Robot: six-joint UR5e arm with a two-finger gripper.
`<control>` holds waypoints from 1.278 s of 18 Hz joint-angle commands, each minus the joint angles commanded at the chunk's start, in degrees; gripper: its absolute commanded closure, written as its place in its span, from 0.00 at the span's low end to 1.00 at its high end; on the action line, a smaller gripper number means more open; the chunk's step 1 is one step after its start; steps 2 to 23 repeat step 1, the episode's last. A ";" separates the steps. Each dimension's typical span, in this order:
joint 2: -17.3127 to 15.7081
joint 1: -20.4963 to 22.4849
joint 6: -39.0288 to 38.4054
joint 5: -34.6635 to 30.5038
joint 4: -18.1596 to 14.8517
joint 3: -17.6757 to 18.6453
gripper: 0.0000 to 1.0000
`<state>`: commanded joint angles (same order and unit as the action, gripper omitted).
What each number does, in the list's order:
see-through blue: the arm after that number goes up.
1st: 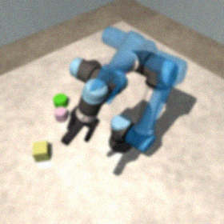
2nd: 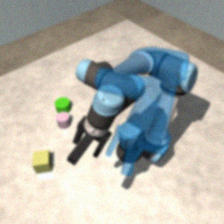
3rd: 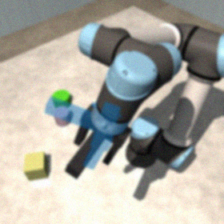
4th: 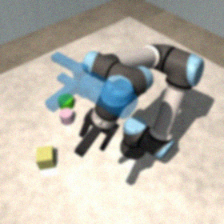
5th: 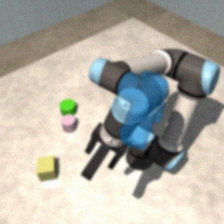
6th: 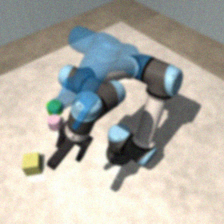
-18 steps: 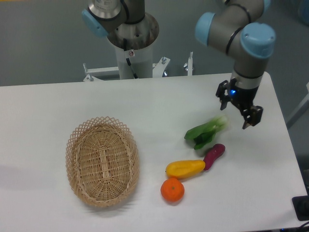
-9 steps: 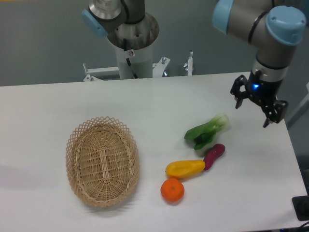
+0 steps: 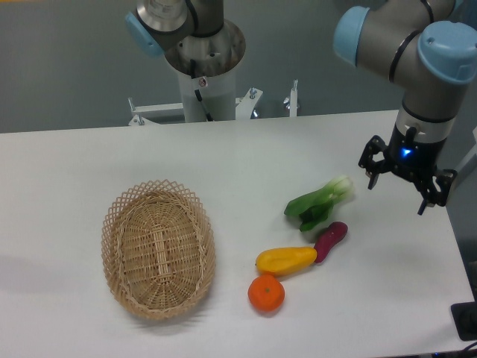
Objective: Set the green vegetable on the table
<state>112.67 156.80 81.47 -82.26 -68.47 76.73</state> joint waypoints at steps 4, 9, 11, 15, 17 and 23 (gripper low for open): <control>-0.09 0.00 0.00 0.00 0.00 -0.09 0.00; -0.09 0.00 0.00 0.00 0.00 -0.09 0.00; -0.09 0.00 0.00 0.00 0.00 -0.09 0.00; -0.09 0.00 0.00 0.00 0.00 -0.09 0.00; -0.09 0.00 0.00 0.00 0.00 -0.09 0.00; -0.09 0.00 0.00 0.00 0.00 -0.09 0.00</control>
